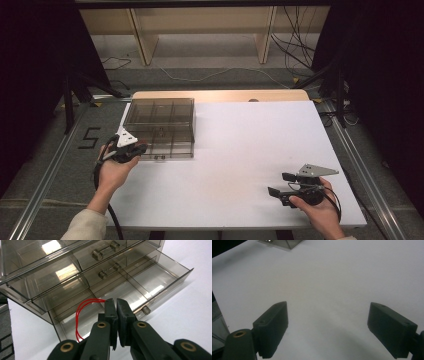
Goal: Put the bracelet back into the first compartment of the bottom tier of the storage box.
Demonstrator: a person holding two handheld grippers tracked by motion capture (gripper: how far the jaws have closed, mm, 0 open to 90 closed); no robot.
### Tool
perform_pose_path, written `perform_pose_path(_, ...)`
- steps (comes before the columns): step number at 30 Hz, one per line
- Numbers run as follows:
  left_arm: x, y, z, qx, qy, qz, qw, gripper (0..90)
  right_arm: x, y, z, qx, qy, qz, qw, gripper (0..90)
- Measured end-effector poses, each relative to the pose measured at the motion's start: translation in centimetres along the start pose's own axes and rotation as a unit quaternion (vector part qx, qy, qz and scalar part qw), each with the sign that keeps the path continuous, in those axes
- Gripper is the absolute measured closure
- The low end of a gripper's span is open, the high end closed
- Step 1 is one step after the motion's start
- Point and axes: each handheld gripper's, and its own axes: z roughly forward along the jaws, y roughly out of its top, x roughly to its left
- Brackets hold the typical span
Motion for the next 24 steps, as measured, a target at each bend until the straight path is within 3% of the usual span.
perform_pose_path(24, 0.99, 0.02, 0.76, 0.010, 0.012, 0.000, 0.9999, 87.2, 0.00, 0.00, 0.01, 0.000, 0.000, 0.000, 1.0000, 17.6)
